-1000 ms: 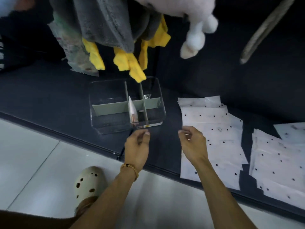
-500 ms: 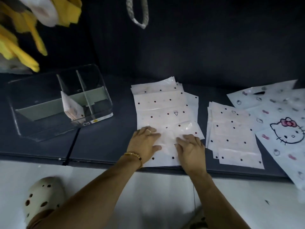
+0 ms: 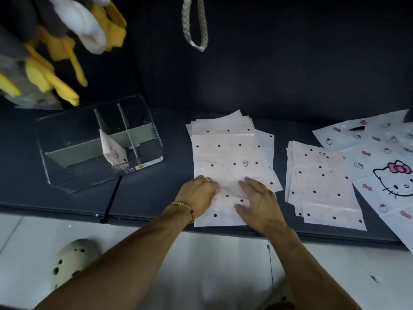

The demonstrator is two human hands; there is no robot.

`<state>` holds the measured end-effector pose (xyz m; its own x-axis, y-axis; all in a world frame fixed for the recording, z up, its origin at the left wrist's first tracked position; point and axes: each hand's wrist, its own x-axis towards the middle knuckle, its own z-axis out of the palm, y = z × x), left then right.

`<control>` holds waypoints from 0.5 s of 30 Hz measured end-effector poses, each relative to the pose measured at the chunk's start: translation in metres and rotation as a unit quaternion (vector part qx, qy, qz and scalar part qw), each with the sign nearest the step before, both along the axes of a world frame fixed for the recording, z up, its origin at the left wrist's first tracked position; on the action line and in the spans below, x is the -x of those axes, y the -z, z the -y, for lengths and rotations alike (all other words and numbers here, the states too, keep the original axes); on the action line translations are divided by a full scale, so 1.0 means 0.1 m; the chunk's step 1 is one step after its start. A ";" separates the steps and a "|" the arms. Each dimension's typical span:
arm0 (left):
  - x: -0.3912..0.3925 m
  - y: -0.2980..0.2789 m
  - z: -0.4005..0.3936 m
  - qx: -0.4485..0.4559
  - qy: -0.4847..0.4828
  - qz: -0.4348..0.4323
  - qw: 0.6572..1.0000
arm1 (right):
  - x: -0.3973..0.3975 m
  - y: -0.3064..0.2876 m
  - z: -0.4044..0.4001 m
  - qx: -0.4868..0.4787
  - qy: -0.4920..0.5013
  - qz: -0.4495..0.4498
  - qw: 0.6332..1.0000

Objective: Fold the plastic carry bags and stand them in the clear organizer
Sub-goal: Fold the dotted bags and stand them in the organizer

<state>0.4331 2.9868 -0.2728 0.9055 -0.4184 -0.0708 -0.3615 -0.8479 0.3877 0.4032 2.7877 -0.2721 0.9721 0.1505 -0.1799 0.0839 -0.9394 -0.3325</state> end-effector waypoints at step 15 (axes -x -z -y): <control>0.56 -0.38 -1.44 0.394 -0.313 -0.172 0.847 | 0.25 -0.24 -0.84 -0.275 0.101 -0.097 0.951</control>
<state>0.3774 3.1312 -0.2351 0.9497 0.0955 -0.2982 0.3130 -0.2601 0.9135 0.3778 2.8717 -0.2480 0.9478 0.0869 -0.3067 -0.1930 -0.6094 -0.7690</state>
